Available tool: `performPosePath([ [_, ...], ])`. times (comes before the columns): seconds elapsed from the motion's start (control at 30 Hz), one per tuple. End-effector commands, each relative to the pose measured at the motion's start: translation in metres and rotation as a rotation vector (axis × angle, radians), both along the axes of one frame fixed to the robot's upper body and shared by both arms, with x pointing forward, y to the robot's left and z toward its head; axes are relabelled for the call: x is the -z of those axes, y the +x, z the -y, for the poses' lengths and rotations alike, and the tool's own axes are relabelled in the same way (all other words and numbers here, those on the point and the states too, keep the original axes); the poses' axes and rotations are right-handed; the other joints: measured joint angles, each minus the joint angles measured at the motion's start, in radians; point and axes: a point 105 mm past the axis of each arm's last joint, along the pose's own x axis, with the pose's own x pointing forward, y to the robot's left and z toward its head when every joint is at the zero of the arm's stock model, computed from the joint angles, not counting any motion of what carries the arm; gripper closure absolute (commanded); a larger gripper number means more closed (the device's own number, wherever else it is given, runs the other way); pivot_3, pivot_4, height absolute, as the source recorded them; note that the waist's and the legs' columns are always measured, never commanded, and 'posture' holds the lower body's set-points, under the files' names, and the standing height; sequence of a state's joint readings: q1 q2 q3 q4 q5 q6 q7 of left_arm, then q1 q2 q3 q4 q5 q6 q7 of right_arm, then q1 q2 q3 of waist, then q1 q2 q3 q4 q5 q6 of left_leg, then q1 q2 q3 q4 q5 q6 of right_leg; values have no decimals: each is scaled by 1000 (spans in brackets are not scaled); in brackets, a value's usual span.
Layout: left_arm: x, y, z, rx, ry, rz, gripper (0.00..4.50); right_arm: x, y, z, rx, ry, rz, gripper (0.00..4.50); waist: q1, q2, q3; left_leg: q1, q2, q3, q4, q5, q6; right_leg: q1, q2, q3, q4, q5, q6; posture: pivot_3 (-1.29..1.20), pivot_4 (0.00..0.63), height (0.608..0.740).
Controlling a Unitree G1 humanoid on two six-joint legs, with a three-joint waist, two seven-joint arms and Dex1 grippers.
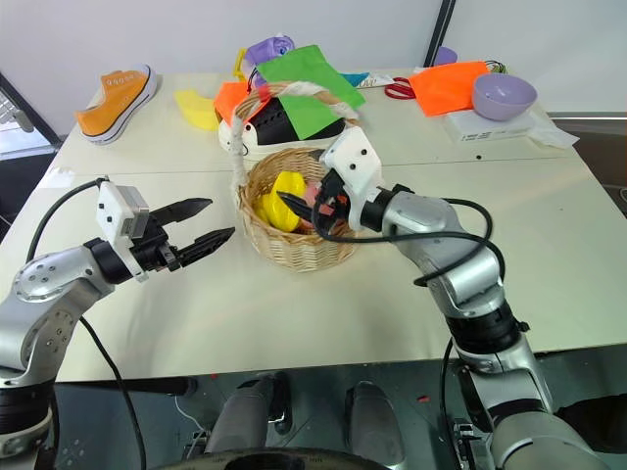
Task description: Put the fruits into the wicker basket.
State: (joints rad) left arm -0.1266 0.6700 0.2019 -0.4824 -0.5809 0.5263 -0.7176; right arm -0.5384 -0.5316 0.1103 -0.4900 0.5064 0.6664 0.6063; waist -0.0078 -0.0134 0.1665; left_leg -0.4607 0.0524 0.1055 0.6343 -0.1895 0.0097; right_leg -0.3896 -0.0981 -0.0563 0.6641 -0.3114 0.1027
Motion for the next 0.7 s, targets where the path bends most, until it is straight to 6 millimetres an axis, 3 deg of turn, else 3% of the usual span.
performPosePath([
  [0.03, -7, -7, 11, 44, -17, 25, 1014, -16, -34, 18, -115, 33, -2, 68, 0, 0, 0, 0, 0, 0, 0, 0, 0, 0, 0, 0, 0, 0, 0, 0, 150, 733],
  [0.1, -6, -7, 15, 58, -22, 20, 1014, -16, -37, 26, -107, 43, -29, 68, -3, 0, 0, 1, 0, 0, 1, 0, 0, 1, 0, 0, 0, 0, 0, 0, 150, 733],
  [0.17, -6, -7, 21, 75, -36, 16, 1014, -14, -28, 38, -25, 37, -41, 68, -7, 0, 0, 2, 1, 0, 0, 0, 0, 1, 0, 1, 0, 0, -1, 0, 150, 733],
  [0.3, -3, -8, 33, 117, -51, 3, 1014, 0, 9, 61, 222, -12, -38, 68, -5, 0, 0, 3, 1, 0, 0, 0, 0, 1, 0, 1, 0, 0, -1, 0, 150, 733],
  [0.43, -2, -8, 40, 141, -55, 1, 1014, 7, 50, 68, 405, 51, -37, 68, -9, 0, 0, 2, 1, 1, 0, 0, 0, 0, 1, 1, 1, 0, -1, 0, 150, 733],
  [0.53, -3, -10, 42, 148, -56, 2, 1014, 8, 63, 68, 442, 103, -41, 978, -6, 0, 0, 2, 1, 1, -1, 1, 0, 0, 1, 1, 1, 0, 0, 0, 150, 733],
  [0.7, -2, -12, 44, 145, -62, -1, 1014, 11, 63, 68, 443, 107, -39, 3538, -2, 0, 0, 1, 0, 1, -1, 1, 0, -1, 1, 1, 0, 0, 0, 0, 150, 733],
])
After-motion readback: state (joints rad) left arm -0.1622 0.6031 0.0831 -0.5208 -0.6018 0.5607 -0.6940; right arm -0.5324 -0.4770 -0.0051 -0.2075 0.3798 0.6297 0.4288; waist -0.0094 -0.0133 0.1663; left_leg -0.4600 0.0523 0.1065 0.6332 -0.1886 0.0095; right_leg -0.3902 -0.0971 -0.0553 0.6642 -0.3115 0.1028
